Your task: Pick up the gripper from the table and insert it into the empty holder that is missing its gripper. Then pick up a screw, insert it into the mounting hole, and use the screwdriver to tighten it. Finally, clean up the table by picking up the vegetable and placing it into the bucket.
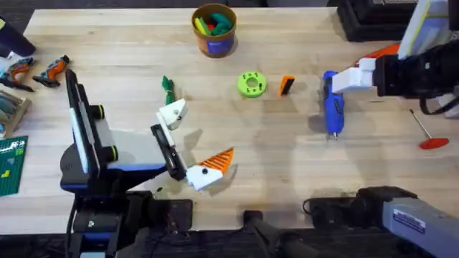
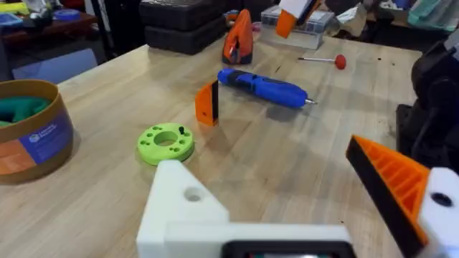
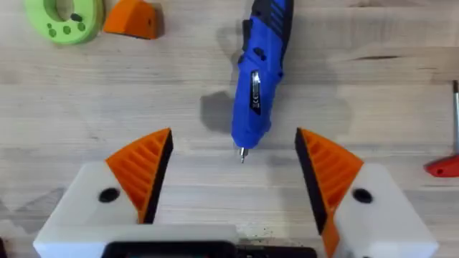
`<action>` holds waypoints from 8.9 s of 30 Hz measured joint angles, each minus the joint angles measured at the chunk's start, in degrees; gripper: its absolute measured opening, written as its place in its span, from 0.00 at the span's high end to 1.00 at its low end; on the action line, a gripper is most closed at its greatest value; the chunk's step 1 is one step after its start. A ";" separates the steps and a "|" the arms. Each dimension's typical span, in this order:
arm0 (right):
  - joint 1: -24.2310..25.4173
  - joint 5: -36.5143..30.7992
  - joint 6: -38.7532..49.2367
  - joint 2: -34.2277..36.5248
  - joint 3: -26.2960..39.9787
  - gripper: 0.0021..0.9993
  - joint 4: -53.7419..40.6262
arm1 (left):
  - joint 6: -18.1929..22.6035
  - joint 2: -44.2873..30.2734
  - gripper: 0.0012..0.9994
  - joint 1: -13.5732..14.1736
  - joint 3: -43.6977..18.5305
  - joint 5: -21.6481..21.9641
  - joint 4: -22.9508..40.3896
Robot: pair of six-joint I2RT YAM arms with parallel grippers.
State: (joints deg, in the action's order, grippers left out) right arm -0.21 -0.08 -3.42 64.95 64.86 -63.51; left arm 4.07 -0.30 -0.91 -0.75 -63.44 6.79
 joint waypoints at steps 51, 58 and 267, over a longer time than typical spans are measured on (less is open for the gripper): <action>0.00 0.00 0.00 0.00 0.00 0.01 -0.02 | -3.49 0.00 0.01 0.00 0.00 -1.31 0.24; 0.00 0.00 0.00 0.00 0.00 0.01 -0.02 | -3.69 0.01 0.01 0.00 0.00 -1.31 0.24; -16.29 52.35 -29.65 3.11 -19.88 0.99 62.37 | -3.69 0.00 0.01 0.00 0.00 -1.31 0.24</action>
State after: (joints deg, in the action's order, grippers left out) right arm -16.50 52.27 -33.07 68.06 44.98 -1.14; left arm 0.38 -0.30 -0.91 -0.75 -64.75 7.03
